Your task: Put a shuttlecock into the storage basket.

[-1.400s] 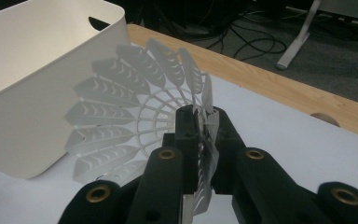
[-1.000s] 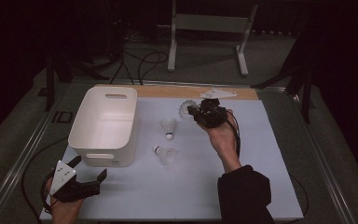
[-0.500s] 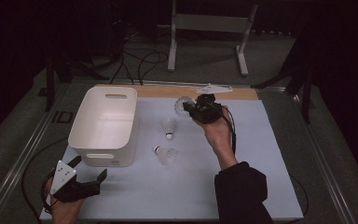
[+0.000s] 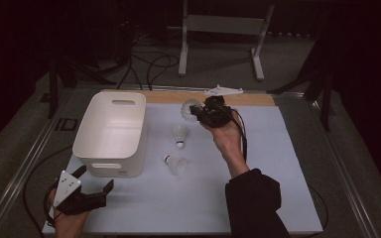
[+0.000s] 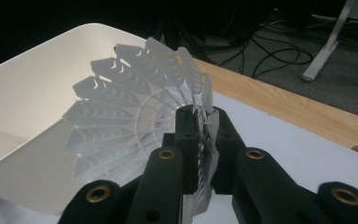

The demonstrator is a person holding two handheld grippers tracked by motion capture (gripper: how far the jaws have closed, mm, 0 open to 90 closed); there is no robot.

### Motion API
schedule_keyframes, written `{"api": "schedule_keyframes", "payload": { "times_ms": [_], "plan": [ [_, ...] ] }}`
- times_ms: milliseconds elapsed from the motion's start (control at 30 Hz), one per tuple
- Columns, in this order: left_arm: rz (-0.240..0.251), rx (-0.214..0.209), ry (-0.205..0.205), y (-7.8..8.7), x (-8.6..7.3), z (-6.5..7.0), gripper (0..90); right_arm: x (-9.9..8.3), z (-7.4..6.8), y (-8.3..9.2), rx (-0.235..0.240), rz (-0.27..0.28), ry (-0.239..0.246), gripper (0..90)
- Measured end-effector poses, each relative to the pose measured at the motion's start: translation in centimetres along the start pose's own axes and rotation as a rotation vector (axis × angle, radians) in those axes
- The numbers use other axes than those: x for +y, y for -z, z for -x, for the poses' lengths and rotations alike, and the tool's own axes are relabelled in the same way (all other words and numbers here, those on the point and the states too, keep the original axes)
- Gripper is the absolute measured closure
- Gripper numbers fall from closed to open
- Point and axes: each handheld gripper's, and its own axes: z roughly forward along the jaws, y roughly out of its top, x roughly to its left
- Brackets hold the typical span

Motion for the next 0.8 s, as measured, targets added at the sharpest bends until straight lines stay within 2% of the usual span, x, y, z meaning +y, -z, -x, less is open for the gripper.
{"api": "schedule_keyframes", "payload": {
  "times_ms": [500, 800],
  "plan": [
    [-0.002, 0.0, 0.0, 0.0, 0.0, 0.0, 0.2, 0.8, -0.7, -0.8, 0.011, -0.006, 0.002, 84.0],
    [-0.002, 0.001, -0.003, 0.0, 0.0, 0.0, 0.2, 1.3, -1.5, -1.4, 0.027, -0.01, 0.02, 84.0]
  ]
}}
